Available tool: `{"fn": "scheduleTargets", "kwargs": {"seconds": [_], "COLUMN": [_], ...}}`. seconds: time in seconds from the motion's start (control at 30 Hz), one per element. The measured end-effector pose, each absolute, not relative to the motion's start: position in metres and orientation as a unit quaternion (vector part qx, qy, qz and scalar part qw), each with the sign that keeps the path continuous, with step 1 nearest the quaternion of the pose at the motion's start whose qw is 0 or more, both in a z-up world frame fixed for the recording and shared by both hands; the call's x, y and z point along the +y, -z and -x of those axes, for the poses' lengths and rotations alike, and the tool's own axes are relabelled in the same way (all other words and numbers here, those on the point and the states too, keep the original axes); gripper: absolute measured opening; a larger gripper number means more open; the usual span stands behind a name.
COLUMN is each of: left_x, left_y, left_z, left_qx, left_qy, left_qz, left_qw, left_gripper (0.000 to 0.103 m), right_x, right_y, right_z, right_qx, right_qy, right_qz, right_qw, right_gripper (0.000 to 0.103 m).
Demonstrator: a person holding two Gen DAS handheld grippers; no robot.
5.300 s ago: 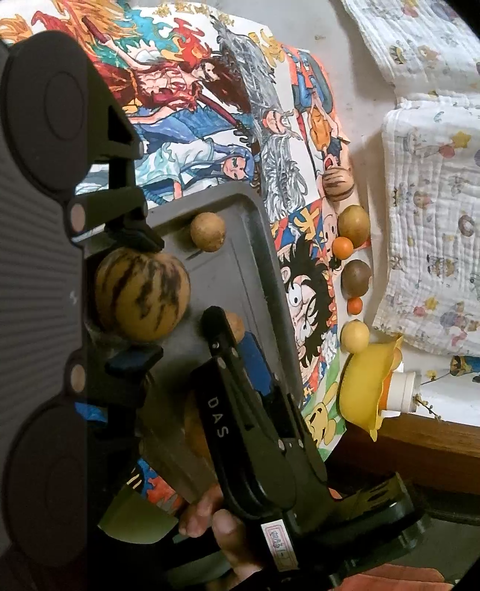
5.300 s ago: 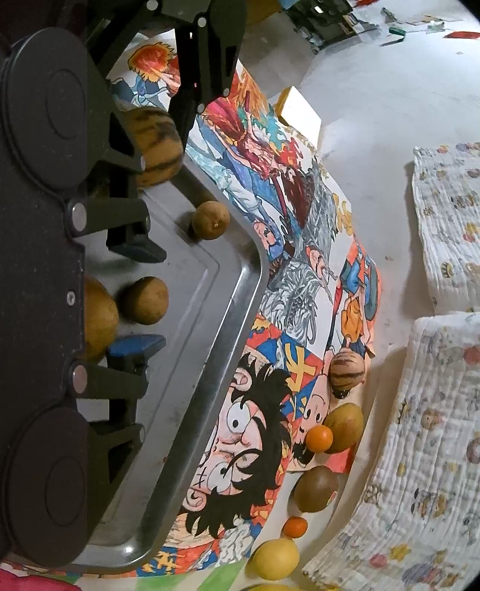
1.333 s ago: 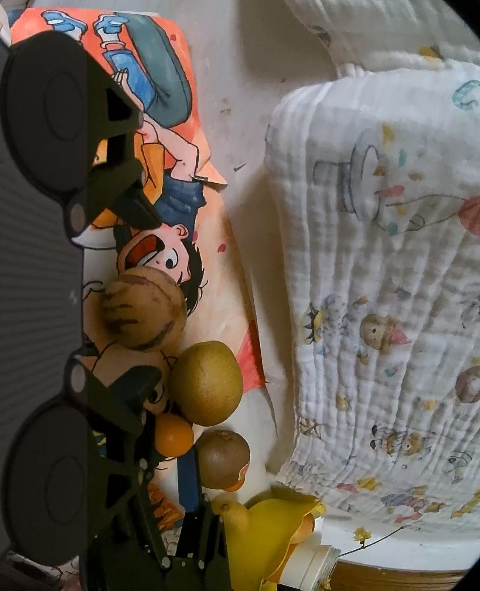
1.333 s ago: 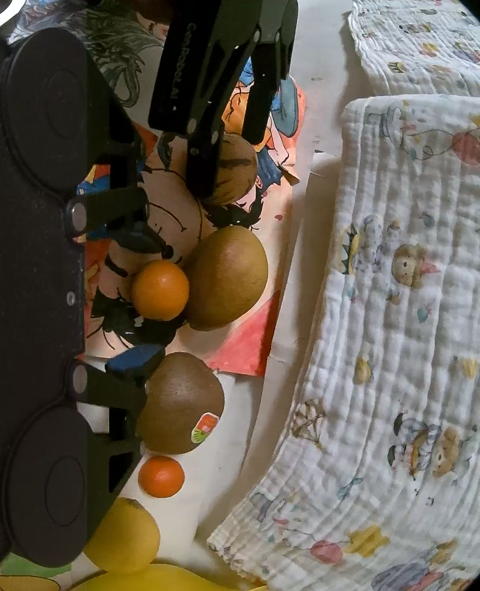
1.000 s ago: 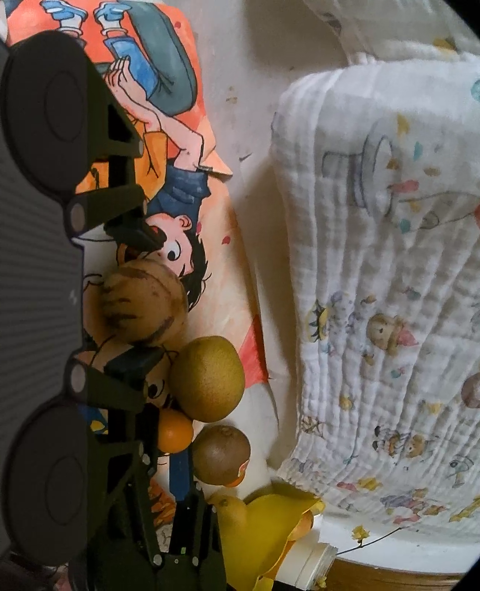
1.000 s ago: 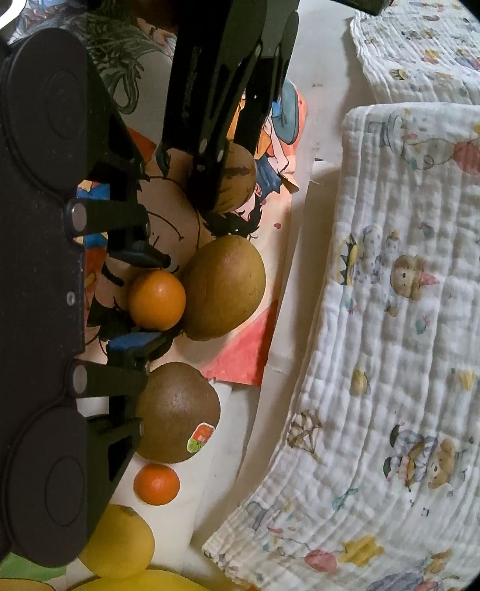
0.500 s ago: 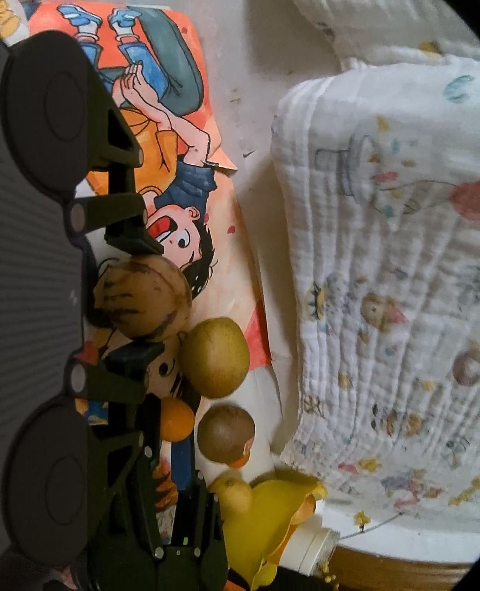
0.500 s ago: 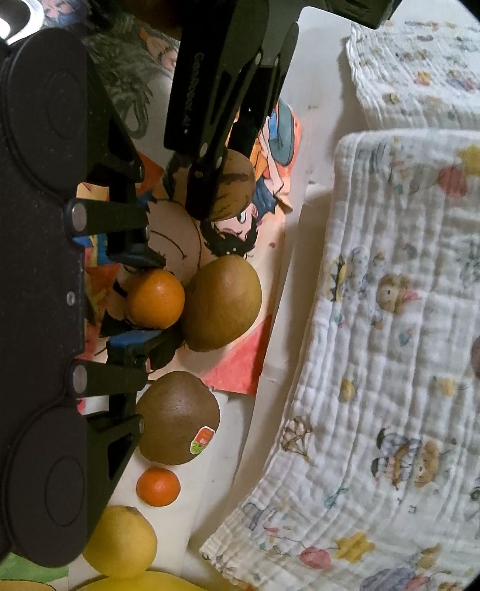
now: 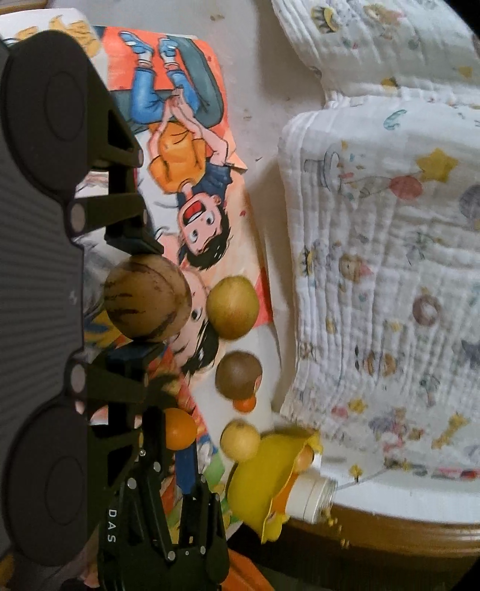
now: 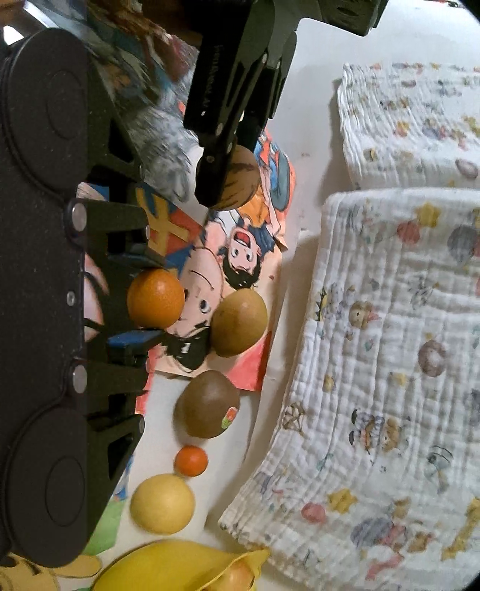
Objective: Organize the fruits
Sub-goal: 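Carry the striped fruit with the left gripper over the tray while the right carries the orange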
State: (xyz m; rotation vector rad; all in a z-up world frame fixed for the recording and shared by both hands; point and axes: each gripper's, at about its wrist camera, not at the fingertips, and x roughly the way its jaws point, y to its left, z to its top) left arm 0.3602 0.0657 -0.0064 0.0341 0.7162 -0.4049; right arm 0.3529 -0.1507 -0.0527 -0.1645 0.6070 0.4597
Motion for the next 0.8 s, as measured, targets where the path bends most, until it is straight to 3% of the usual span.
{"fn": "scheduleTargets", "kwargs": {"seconds": [0.8], "left_x": [0.040], "left_y": [0.013], "left_z": [-0.252], "left_qx": [0.387], "left_qy": [0.242], "left_qz": [-0.042], "left_qw": [0.889], "left_gripper": [0.053], "right_x": [-0.166], "right_y": [0.059], "right_z": [-0.244], "right_qx": [0.317], "right_qy": [-0.255], "right_qz": [0.105], "right_qw": [0.908], "right_gripper": [0.037]}}
